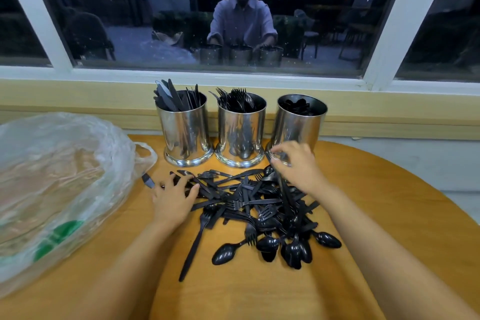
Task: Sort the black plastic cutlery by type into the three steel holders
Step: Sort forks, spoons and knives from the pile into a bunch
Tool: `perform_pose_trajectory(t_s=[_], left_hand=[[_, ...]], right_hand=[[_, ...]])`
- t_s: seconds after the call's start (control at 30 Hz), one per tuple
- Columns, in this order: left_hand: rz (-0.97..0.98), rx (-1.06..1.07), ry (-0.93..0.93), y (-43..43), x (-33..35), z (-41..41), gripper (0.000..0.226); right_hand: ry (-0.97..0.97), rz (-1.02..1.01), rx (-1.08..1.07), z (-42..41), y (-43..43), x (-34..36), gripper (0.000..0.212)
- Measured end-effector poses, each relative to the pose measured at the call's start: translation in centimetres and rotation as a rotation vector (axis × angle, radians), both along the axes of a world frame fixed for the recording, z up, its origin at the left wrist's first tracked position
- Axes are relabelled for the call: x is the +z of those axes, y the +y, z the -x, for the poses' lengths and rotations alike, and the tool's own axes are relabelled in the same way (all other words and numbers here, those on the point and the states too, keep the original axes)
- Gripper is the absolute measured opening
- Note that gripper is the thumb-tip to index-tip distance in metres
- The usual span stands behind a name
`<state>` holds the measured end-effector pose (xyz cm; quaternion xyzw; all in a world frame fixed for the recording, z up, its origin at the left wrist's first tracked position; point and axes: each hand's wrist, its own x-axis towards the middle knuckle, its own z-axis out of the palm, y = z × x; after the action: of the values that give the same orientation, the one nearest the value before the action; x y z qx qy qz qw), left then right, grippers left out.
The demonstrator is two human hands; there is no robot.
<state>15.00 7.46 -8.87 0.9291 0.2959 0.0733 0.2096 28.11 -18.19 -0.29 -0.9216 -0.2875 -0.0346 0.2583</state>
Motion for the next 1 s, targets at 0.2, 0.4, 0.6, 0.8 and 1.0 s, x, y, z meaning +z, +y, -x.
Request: perform_pose_trajectory(t_s=[0.2,0.4,0.6,0.8,1.0], left_hand=[[0.08,-0.184,-0.152,-3.3,0.0,0.9,0.038],[0.116,-0.355,-0.201,-6.8,-0.5,3.1,0.038],[0.073,-0.373,-0.241,-7.5,0.9,4.3,0.029],[0.065,-0.395,-0.306,-6.2,2.5,-1.9,0.029],[0.027,-0.478,0.044,-6.1,0.6,-7.9,0.05]], right_hand=[[0.153,0.144,-0.065,2.7,-0.6,-5.9,0.053],[0.082,0.05,-0.007,4.9,-2.1,-7.4,0.043],[0.041,0.039,0.05,5.6,-4.1,-7.0,0.041],[-0.018,0.028,-0.066,1.9,-2.6,-5.1,0.044],[0.234,0.221,0.007,-0.9,0.1,-6.0,0.062]])
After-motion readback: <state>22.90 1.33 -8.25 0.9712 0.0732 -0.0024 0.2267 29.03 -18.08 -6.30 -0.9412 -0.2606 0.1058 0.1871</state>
